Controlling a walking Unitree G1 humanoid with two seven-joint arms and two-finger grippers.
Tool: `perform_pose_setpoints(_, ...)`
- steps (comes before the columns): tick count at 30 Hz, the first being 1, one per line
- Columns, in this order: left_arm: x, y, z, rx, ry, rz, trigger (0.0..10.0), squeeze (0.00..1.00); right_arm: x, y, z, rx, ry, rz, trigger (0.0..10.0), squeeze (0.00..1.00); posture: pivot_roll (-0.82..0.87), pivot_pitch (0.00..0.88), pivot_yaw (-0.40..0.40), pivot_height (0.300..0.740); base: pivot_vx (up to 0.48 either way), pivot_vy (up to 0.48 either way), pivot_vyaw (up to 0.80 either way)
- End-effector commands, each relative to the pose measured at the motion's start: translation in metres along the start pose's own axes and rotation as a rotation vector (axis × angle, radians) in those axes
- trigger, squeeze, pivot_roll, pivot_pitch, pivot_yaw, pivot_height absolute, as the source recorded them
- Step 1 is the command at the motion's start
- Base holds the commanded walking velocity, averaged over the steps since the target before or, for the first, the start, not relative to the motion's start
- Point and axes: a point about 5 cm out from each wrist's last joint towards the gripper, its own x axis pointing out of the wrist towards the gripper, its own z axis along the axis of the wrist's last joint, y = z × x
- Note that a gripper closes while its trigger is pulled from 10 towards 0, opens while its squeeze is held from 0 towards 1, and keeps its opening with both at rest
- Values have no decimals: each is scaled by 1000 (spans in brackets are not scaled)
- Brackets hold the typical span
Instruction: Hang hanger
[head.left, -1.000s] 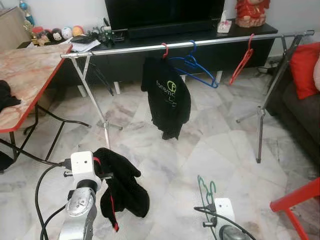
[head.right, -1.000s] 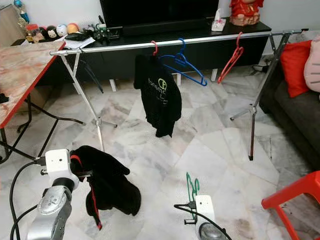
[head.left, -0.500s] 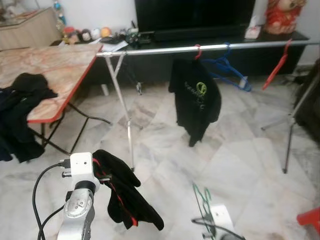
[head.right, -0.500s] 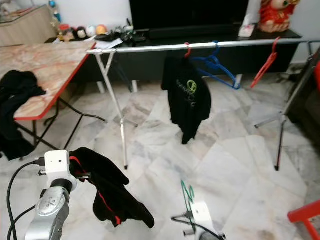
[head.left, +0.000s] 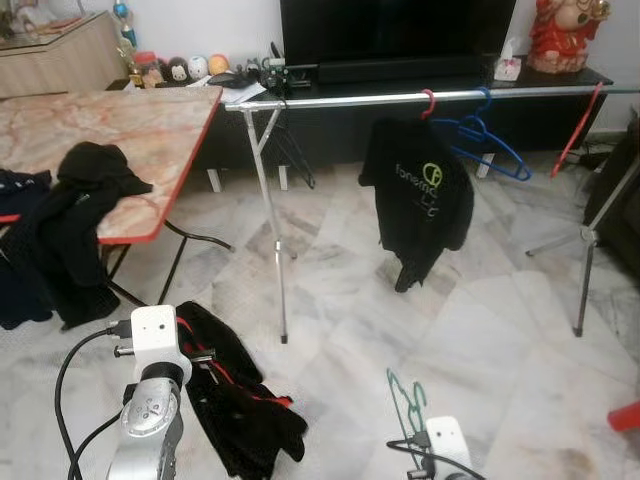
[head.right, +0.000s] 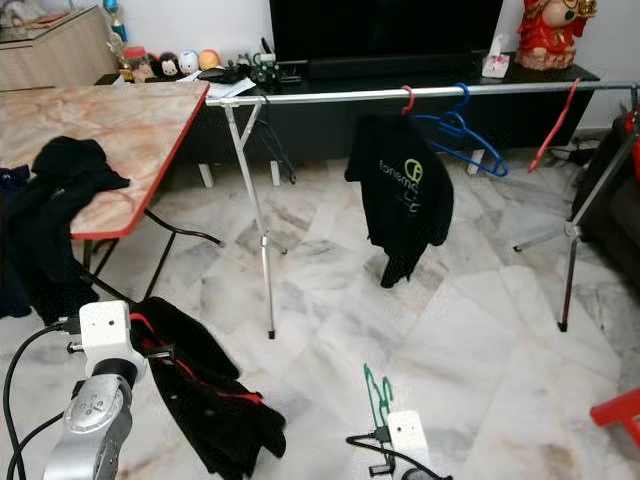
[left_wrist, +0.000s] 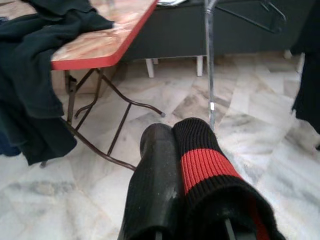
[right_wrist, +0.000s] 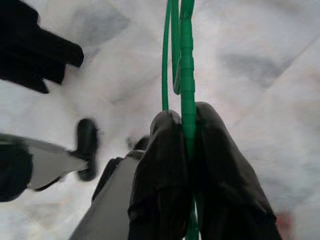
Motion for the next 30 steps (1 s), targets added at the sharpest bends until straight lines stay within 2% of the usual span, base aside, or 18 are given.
perform_pose_setpoints(1,3,-3,8,1,-27,-12,10000,0,0,3,-4,-3,23,14,10000,0,-54,0,74,740,0,446,0)
perform_pose_setpoints(4,4,-3,8,0,-27,-13,10000,0,0,3,-3,-33,23,20,10000,0,-56,0,73,740,0,447,0)
perform_pose_setpoints(30,4,-4,9,-17,-20,-16,10000,0,1,5,3,-33,19,32,10000,0,-47,0,67,740,0,423,0)
